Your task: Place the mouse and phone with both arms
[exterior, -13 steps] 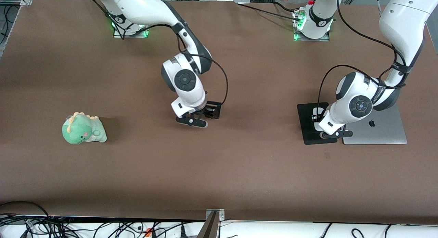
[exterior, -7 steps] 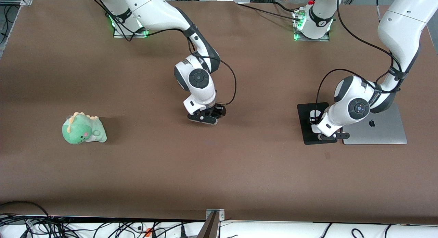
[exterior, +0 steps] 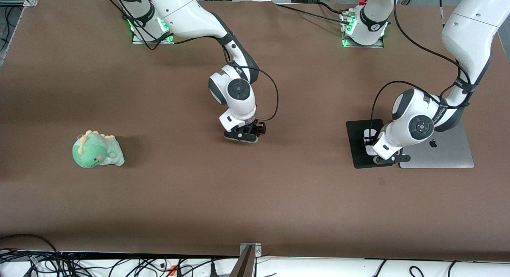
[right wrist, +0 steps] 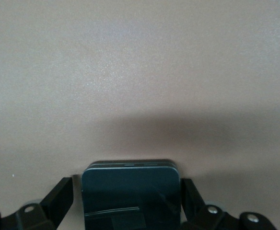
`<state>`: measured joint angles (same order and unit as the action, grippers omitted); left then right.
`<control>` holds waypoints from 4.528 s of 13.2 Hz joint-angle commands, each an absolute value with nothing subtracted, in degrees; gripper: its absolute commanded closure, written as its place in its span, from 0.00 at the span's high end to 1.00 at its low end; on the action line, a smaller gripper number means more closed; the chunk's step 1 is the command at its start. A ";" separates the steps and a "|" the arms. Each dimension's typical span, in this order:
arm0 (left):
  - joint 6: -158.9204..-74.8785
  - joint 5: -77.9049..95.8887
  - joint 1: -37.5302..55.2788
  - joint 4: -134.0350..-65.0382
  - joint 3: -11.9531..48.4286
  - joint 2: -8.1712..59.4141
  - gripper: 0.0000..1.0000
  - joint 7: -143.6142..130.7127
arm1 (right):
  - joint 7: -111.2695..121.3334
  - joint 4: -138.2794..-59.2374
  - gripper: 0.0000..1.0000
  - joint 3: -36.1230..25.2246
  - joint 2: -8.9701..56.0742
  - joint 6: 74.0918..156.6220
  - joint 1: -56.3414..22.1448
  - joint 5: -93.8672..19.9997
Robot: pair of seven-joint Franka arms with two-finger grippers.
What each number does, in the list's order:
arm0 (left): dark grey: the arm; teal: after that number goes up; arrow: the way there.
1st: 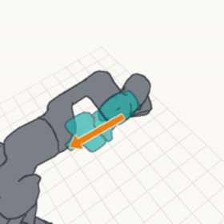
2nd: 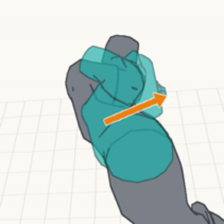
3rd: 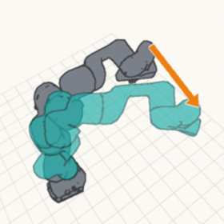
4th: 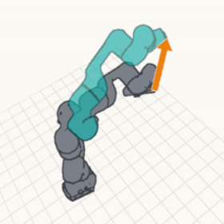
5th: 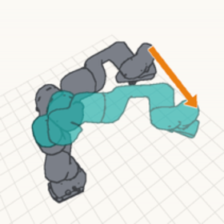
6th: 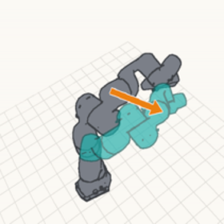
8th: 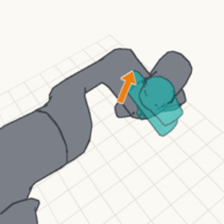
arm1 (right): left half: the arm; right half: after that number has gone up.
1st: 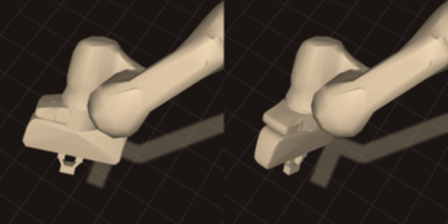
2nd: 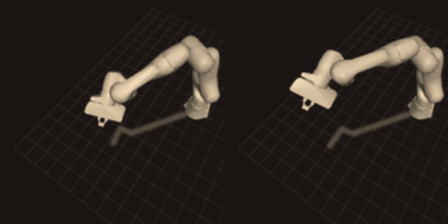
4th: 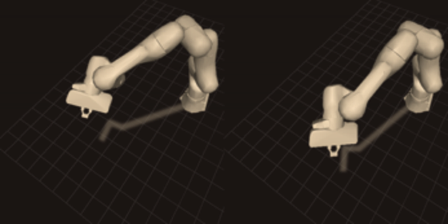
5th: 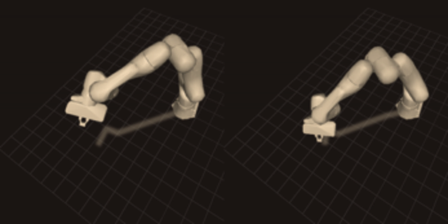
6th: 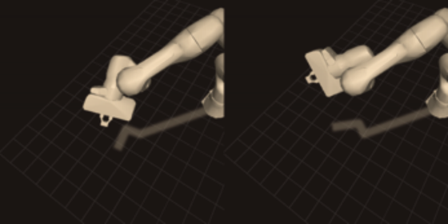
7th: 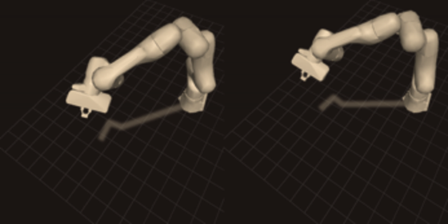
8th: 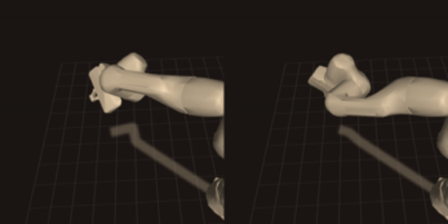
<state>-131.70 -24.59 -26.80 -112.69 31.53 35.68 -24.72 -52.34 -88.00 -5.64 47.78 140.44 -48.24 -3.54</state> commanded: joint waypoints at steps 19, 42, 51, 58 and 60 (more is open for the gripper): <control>-89.65 -16.88 -28.92 -78.49 39.29 20.13 1.00 -23.73 | -25.60 -81.82 0.14 -6.50 40.35 119.71 -33.33 -5.89; -88.33 -1.58 -1.78 -90.96 5.12 -1.14 1.00 -13.28 | -4.04 -110.04 0.34 -6.42 35.33 150.21 -15.47 -5.98; -87.71 -1.58 -0.97 -90.53 4.92 -0.27 1.00 -12.92 | -2.55 -97.22 1.00 -6.68 33.75 128.96 -13.71 -13.62; -88.15 -1.58 -1.05 -90.44 4.92 0.35 1.00 -12.92 | 1.22 -96.42 1.00 -9.48 21.73 119.46 -10.81 -13.36; -88.24 -1.58 -1.23 -90.26 4.92 0.53 1.00 -12.92 | 6.48 -96.50 1.00 -12.46 17.34 114.29 -10.81 -13.01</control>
